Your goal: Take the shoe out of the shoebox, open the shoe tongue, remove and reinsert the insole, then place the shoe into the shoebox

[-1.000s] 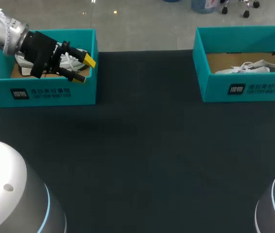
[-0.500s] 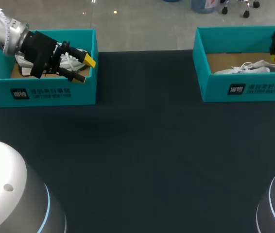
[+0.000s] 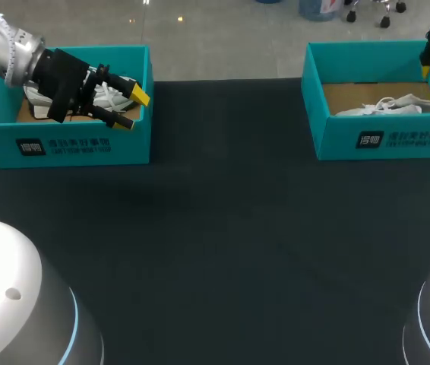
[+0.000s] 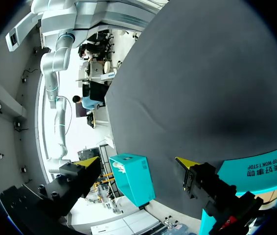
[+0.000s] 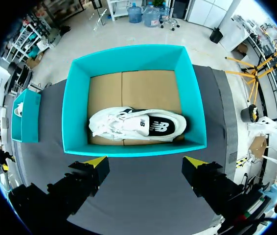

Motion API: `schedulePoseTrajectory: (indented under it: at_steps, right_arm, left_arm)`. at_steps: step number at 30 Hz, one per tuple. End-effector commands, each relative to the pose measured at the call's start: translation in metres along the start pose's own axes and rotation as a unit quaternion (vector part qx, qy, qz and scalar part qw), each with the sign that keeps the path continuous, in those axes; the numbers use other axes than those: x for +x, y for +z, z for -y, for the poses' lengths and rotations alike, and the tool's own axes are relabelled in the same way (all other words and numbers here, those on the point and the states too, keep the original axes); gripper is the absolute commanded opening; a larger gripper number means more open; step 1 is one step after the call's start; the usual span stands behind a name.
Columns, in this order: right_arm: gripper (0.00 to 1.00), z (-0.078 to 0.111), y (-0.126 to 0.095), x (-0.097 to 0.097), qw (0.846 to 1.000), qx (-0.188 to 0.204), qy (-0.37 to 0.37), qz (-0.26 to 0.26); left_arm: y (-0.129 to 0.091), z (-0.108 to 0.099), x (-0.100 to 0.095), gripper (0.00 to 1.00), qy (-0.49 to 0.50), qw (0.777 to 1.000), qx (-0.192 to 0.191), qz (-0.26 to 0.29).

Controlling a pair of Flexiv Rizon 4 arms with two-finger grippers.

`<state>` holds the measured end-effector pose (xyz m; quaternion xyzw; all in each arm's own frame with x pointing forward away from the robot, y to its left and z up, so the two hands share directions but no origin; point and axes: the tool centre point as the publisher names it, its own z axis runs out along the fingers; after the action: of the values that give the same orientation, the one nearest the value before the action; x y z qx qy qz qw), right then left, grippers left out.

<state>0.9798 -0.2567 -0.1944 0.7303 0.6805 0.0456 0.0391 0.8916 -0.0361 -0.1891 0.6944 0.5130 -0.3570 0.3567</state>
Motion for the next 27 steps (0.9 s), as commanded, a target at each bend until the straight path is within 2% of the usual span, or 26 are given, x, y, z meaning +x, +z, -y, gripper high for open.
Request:
schedulePoseTrajectory:
  at_steps: [1,10,12,21,27]
  right_arm:
    - [1.0,0.009,-0.01,-0.001,1.0,-0.005,0.001,-0.006]
    - [1.0,0.009,-0.01,-0.001,1.0,-0.005,0.001,-0.006]
    - [1.0,0.009,-0.01,-0.001,1.0,-0.005,0.001,-0.006]
    - [1.0,0.009,-0.01,-0.001,1.0,-0.005,0.001,-0.006]
    - [1.0,0.009,-0.01,-0.001,1.0,-0.005,0.001,-0.006]
  left_arm:
    - [0.0,0.001,-0.001,1.0,0.0,1.0,0.0,-0.002]
    - [0.0,0.001,-0.001,1.0,0.0,1.0,0.0,-0.002]
    - [-0.005,-0.004,0.003,1.0,-0.007,1.0,0.002,-0.018]
    - [-0.043,-0.022,0.02,1.0,-0.004,0.997,-0.007,-0.076]
    - [-0.067,-0.03,0.04,1.0,-0.004,0.989,0.003,-0.149]
